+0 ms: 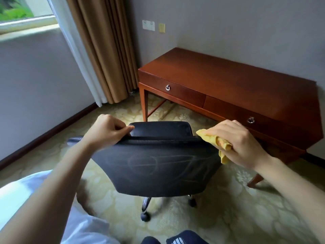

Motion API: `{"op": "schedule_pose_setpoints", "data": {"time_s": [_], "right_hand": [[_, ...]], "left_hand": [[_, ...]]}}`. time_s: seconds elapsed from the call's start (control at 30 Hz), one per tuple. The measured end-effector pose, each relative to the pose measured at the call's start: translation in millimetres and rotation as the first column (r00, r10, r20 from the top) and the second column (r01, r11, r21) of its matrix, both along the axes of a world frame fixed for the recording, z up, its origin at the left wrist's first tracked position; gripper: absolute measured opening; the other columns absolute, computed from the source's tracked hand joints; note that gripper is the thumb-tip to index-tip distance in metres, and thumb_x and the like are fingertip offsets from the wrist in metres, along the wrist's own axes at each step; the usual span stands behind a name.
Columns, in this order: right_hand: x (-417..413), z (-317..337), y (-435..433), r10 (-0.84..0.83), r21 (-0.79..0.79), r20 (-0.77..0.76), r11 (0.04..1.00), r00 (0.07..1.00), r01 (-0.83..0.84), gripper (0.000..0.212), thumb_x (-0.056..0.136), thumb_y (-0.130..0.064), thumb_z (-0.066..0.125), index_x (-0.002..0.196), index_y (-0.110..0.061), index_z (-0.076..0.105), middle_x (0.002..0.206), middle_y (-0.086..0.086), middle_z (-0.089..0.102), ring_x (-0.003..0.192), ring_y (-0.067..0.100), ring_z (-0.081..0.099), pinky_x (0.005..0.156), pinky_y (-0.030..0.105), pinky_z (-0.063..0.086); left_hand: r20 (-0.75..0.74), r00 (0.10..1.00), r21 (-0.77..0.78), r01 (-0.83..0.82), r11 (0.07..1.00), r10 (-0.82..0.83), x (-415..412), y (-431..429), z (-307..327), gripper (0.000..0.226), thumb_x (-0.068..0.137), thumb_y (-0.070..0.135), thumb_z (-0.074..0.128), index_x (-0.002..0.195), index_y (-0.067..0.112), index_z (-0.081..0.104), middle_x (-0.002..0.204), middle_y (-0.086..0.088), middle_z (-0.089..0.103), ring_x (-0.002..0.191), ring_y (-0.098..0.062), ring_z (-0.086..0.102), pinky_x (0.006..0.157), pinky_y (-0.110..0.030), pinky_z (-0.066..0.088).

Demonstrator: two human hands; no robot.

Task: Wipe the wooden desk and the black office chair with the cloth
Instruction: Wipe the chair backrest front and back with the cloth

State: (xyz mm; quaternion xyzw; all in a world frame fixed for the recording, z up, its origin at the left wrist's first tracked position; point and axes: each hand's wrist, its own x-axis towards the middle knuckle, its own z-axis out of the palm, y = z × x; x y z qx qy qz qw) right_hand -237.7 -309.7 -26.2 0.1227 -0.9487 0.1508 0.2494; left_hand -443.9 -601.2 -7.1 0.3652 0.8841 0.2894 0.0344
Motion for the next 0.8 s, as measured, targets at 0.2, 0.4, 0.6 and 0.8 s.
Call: {"op": "schedule_pose_setpoints", "data": {"time_s": [0.2, 0.4, 0.6, 0.8], "right_hand": [[0, 9, -30, 0.038, -0.368, 0.192, 0.929, 0.981, 0.036, 0.032, 0.092, -0.049, 0.05, 0.116, -0.035, 0.065, 0.103, -0.015, 0.066, 0.099, 0.009, 0.061, 0.085, 0.025, 0.049], [-6, 13, -68, -0.054, -0.51, 0.39, 0.818, 0.919, 0.265, 0.044, 0.075, -0.073, 0.05, 0.111, -0.049, 0.061, 0.095, -0.013, 0.069, 0.087, 0.006, 0.064, 0.073, 0.013, 0.048], [-19, 11, -128, -0.327, -0.532, 0.418, 0.668, 0.848, 0.52, 0.013, 0.087, -0.031, 0.057, 0.093, -0.034, 0.068, 0.076, -0.018, 0.067, 0.066, 0.001, 0.057, 0.06, 0.009, 0.039], [-30, 5, -168, -0.596, -0.403, 0.434, 0.543, 0.676, 0.737, 0.01, 0.088, -0.034, 0.06, 0.097, -0.039, 0.059, 0.099, -0.023, 0.061, 0.093, 0.002, 0.056, 0.081, 0.021, 0.041]], "left_hand": [[0.009, 0.997, 0.029, 0.072, 0.997, -0.073, -32, -33, 3, 0.031, 0.086, 0.018, 0.069, 0.058, 0.007, 0.073, 0.045, -0.013, 0.048, 0.038, -0.008, 0.032, 0.041, -0.016, 0.022], [-0.061, 0.98, 0.087, 0.197, 0.977, -0.192, -85, -57, -9, 0.04, 0.082, 0.034, 0.072, 0.048, 0.014, 0.066, 0.047, -0.008, 0.054, 0.044, -0.006, 0.041, 0.044, -0.023, 0.033], [-0.211, 0.893, 0.11, 0.425, 0.898, -0.397, -125, -71, -12, 0.049, 0.073, 0.049, 0.05, 0.043, 0.01, 0.057, 0.046, 0.003, 0.052, 0.047, -0.011, 0.047, 0.048, -0.012, 0.031], [-0.242, 0.828, 0.083, 0.537, 0.84, -0.506, -154, -74, -8, 0.046, 0.072, 0.047, 0.049, 0.04, 0.016, 0.038, 0.044, -0.003, 0.034, 0.045, -0.008, 0.025, 0.045, -0.019, 0.025]]}}
